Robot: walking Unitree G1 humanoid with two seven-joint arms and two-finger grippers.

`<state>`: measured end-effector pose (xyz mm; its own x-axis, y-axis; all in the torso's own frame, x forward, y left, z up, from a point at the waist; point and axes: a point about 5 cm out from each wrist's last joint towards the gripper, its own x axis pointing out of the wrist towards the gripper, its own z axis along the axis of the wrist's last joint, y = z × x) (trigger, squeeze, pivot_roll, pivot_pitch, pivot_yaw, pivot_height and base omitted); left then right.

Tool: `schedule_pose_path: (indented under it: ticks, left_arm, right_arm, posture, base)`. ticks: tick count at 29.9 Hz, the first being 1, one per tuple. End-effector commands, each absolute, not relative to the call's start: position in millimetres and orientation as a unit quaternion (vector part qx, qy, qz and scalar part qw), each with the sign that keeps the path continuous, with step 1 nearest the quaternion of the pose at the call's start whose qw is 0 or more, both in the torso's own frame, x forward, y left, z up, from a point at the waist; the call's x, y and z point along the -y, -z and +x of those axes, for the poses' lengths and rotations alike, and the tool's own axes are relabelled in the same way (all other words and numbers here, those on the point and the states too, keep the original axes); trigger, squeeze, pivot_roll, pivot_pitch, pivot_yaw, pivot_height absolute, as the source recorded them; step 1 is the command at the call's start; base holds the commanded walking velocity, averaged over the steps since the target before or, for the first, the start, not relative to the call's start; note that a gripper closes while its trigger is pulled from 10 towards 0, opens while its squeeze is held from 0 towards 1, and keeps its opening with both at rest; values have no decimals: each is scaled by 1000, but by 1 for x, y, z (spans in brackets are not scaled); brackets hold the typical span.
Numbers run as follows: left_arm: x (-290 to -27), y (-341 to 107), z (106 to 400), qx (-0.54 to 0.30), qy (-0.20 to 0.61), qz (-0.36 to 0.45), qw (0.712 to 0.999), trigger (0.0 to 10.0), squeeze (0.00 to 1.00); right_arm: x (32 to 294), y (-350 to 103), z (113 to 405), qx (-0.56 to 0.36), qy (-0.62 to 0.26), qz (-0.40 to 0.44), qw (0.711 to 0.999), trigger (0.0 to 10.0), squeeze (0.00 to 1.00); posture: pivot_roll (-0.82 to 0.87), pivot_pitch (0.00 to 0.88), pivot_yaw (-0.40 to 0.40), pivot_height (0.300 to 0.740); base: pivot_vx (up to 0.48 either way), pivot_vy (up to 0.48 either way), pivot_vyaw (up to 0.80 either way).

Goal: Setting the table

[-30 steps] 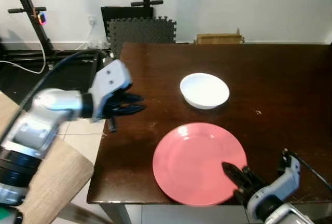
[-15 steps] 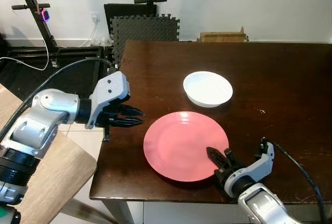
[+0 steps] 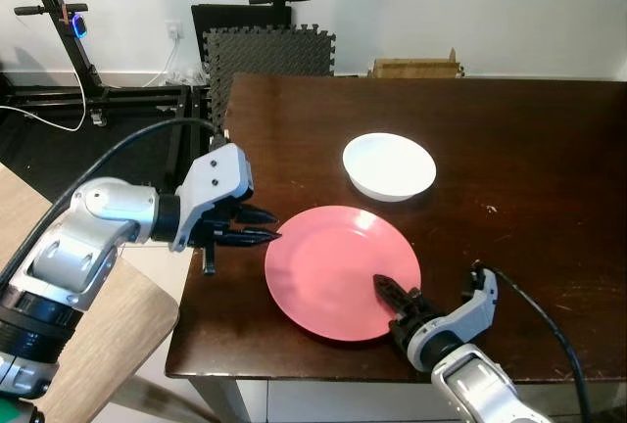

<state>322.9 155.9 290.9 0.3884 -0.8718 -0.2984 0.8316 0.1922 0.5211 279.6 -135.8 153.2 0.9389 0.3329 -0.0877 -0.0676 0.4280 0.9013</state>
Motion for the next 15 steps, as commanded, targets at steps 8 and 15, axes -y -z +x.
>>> schedule_pose_path:
  ticks: [8,15]
  left_arm:
    - [-155,-284,321,29,552,318,770,10000,0]
    - [-153,-282,323,33,554,317,769,10000,0]
  right_arm:
    - [147,-170,241,-124,-167,503,839,10000,0]
    - [172,-172,221,-130,-144,463,865,10000,0]
  posture:
    - [94,186,8,740]
    - [55,186,12,740]
  base:
    - [0,0,0]
    - [0,0,0]
